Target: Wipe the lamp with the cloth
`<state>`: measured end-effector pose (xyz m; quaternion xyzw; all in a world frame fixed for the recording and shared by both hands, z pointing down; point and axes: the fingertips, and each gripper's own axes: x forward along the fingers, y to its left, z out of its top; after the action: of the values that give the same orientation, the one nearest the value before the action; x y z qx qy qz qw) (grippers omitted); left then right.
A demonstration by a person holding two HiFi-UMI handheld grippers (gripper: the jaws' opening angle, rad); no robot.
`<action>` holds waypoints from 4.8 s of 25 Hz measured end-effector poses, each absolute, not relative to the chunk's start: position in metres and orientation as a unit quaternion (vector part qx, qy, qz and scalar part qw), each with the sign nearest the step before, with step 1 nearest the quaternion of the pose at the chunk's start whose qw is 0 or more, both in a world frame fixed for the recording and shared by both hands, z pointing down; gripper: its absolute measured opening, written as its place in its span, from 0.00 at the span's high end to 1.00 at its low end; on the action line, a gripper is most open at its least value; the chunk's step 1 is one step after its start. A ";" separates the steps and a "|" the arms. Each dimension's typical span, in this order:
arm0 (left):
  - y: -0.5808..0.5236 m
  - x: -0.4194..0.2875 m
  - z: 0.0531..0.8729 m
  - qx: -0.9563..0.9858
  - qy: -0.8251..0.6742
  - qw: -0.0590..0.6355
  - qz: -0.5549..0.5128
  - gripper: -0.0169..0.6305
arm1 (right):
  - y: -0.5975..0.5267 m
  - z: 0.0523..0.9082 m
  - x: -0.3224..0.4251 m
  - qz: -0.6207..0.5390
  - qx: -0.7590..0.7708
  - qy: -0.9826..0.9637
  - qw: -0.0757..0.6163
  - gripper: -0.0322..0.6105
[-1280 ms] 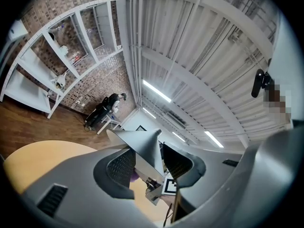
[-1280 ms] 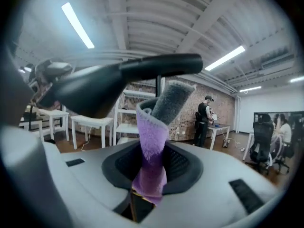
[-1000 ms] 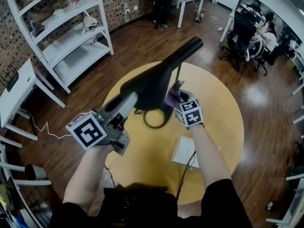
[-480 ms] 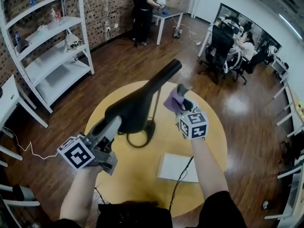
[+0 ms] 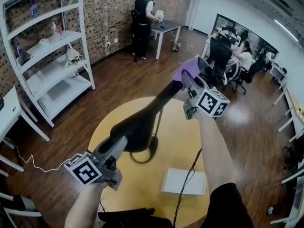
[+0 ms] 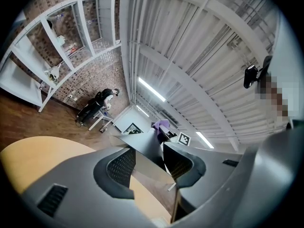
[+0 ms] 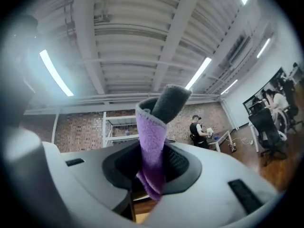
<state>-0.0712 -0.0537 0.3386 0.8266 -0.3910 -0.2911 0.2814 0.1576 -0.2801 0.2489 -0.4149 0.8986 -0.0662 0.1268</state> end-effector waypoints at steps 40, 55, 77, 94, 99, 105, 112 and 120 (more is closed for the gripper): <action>-0.057 -0.072 0.330 0.833 -0.385 0.277 -0.284 0.72 | -0.116 0.391 0.060 0.026 -0.304 0.951 -0.057 0.81; -0.055 -0.075 0.334 0.830 -0.385 0.289 -0.280 0.72 | -0.046 0.462 0.033 0.058 -0.232 0.951 -0.197 0.80; 0.040 -0.087 0.417 0.825 -0.403 0.293 -0.267 0.72 | 0.090 0.584 0.070 -0.205 -0.186 0.892 -0.357 0.69; 0.053 -0.093 0.414 0.845 -0.418 0.248 -0.225 0.72 | 0.056 0.507 0.094 -0.169 -0.269 0.924 -0.214 0.58; 0.054 -0.082 0.389 0.879 -0.398 0.169 -0.203 0.72 | 0.048 0.440 0.118 -0.139 -0.310 0.937 -0.084 0.65; 0.070 -0.094 0.381 0.876 -0.424 0.106 -0.205 0.78 | 0.071 0.414 0.182 -0.137 -0.392 0.907 0.063 0.89; 0.071 -0.134 0.402 0.824 -0.536 0.081 -0.164 0.99 | 0.079 0.417 0.246 -0.106 -0.524 0.842 0.070 0.95; 0.084 -0.130 0.401 0.829 -0.523 0.094 -0.172 0.99 | 0.079 0.420 0.260 -0.113 -0.541 0.831 0.062 0.95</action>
<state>-0.1296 0.0842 0.4014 0.8293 -0.5233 -0.1718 0.0938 0.2598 0.0795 0.4202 -0.5413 0.8310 -0.1127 0.0620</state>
